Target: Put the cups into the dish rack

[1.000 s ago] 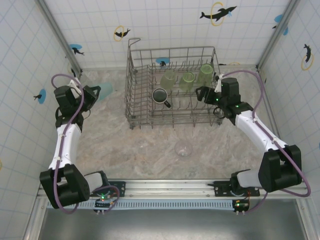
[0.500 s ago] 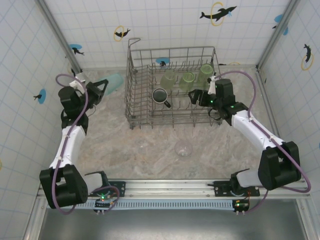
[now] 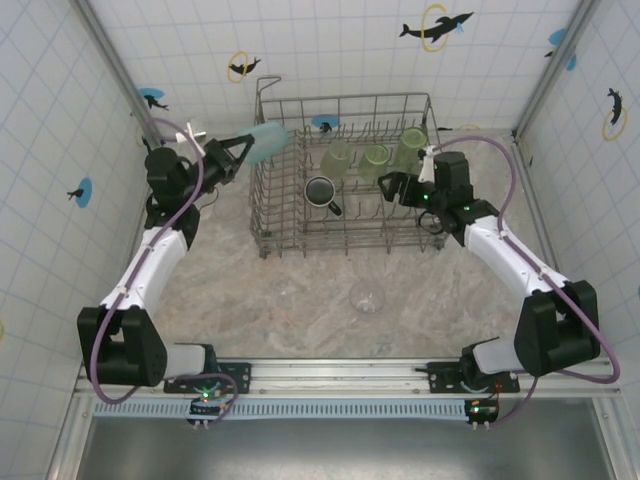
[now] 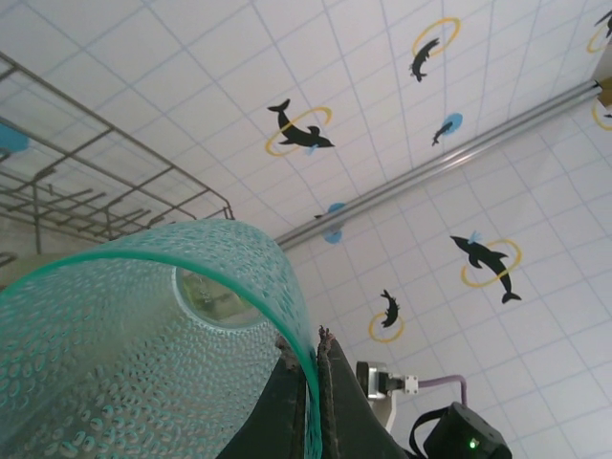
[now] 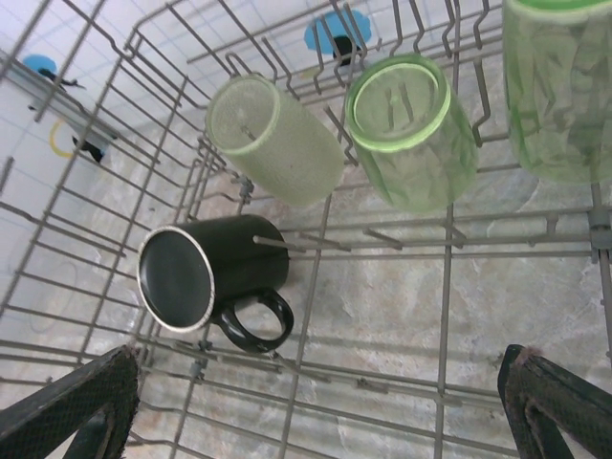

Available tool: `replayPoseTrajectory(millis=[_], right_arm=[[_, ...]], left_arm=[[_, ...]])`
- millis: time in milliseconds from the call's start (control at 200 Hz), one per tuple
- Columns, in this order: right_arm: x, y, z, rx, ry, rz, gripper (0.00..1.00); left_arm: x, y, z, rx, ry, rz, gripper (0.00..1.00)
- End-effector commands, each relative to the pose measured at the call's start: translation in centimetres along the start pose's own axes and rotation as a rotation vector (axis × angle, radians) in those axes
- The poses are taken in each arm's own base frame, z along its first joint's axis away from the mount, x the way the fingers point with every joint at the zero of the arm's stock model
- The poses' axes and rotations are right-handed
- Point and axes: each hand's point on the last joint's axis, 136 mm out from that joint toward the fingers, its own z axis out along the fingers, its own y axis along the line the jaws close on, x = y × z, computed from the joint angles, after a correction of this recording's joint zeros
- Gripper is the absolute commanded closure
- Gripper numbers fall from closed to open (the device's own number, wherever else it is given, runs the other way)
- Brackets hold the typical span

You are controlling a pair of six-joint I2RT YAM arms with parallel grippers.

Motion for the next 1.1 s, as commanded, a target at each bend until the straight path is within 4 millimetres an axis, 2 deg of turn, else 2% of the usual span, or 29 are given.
replayPoseTrajectory(millis=[0, 150, 255, 390, 676, 891, 1066, 1076, 1096], right_arm=[[-2.6, 2.1, -0.8, -0.096, -0.071, 0.042, 0.0], [-2.2, 2.9, -0.5, -0.171, -0.058, 0.118, 0.0], [-3.4, 3.9, -0.6, -0.225, -0.112, 0.147, 0.0], [-4.0, 5.8, -1.1, -0.344, -0.131, 0.184, 0.0], [-4.7, 7.5, -0.7, -0.472, -0.145, 0.311, 0.0], [-5.0, 9.0, 0.0, -0.558, -0.13, 0.374, 0.02], [-5.7, 9.2, 0.3, -0.584, -0.147, 0.421, 0.03], [-5.7, 9.2, 0.3, -0.587, -0.147, 0.426, 0.03], [-5.8, 9.3, 0.4, -0.595, -0.146, 0.437, 0.04]], left_arm=[[0.3, -2.9, 1.5, 0.1, 0.029, 0.048, 1.0], [2.2, -2.8, 3.4, 0.136, 0.083, 0.026, 1.0], [3.8, -3.0, 4.8, 0.165, 0.127, 0.016, 1.0], [5.5, -3.2, 6.5, 0.195, 0.168, 0.003, 1.0], [7.1, -3.1, 9.0, 0.254, 0.197, -0.057, 1.0], [9.4, -3.5, 11.3, 0.283, 0.242, -0.081, 1.0], [9.1, -3.0, 12.1, 0.298, 0.221, -0.129, 1.0], [10.2, -3.6, 12.3, 0.314, 0.239, -0.133, 1.0], [10.5, -3.9, 12.4, 0.325, 0.241, -0.141, 1.0]])
